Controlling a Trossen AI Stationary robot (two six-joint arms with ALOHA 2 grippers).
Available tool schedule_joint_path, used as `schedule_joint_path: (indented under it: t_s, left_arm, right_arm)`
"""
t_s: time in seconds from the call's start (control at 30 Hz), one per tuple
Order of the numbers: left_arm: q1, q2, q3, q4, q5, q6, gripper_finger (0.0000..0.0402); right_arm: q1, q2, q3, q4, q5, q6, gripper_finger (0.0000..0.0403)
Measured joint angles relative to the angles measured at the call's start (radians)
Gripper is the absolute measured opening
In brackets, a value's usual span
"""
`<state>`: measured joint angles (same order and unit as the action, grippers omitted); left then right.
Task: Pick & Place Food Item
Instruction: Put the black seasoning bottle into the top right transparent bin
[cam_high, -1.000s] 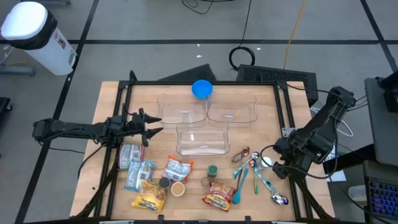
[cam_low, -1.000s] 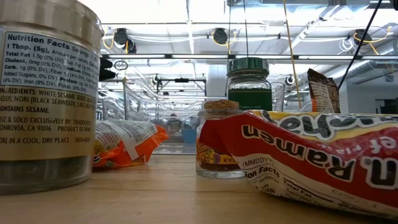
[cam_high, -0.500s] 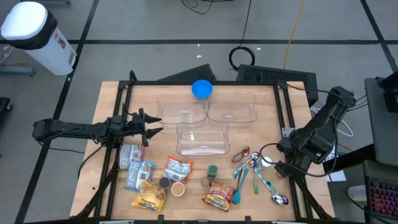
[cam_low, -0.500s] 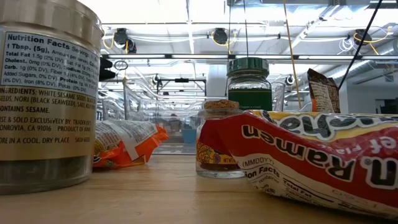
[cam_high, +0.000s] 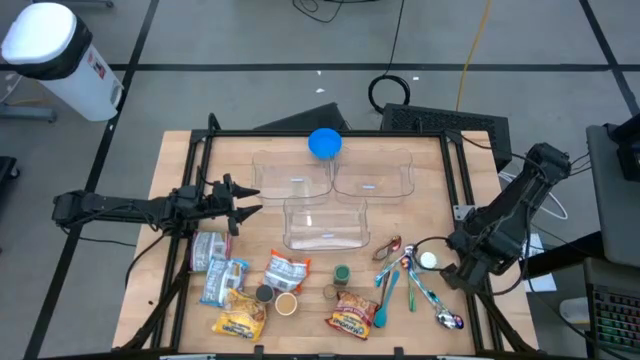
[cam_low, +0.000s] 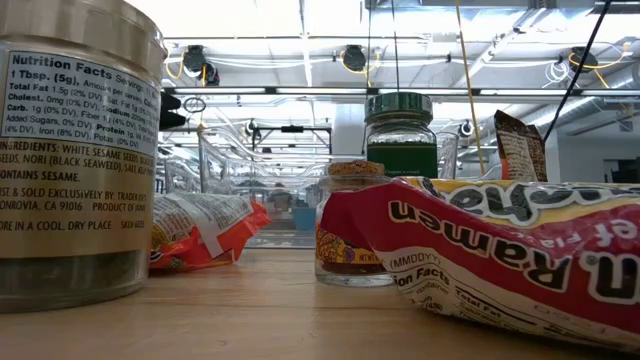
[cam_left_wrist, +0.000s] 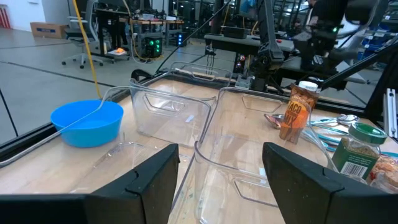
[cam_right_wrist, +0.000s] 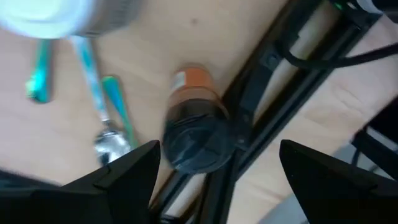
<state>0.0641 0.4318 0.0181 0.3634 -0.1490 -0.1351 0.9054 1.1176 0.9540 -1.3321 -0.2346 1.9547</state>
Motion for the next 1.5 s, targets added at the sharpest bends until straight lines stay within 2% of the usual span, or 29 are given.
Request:
schedule_joint_path:
  t_s: [0.13, 0.27, 0.47, 1.0, 1.13, 1.27, 1.5]
  left_arm:
    - [0.000, 0.000, 0.000, 0.000, 0.000, 0.000, 0.0241]
    - [0.000, 0.000, 0.000, 0.000, 0.000, 0.000, 0.0241]
    - [0.000, 0.000, 0.000, 0.002, 0.000, 0.000, 0.0241]
    - [0.000, 0.000, 0.000, 0.004, 0.000, 0.000, 0.0241]
    - [0.000, 0.000, 0.000, 0.004, 0.000, 0.000, 0.0241]
    - [0.000, 0.000, 0.000, 0.004, 0.000, 0.000, 0.0241]
    - [0.000, 0.000, 0.000, 0.004, 0.000, 0.000, 0.0241]
  right_arm:
    - [0.000, 0.004, -0.053, 0.063, -0.025, 0.004, 0.0320]
    - [0.001, 0.003, -0.084, 0.118, -0.004, 0.009, 0.0320]
    - [0.005, 0.005, -0.092, 0.124, -0.002, 0.013, 0.0313]
    - [0.094, 0.004, -0.091, 0.129, -0.004, 0.130, 0.0194]
    - [0.098, 0.004, -0.090, 0.129, -0.001, 0.124, 0.0191]
    - [0.098, 0.004, -0.057, 0.126, -0.002, 0.089, 0.0191]
    - [0.098, 0.000, 0.086, 0.158, -0.003, -0.005, 0.0191]
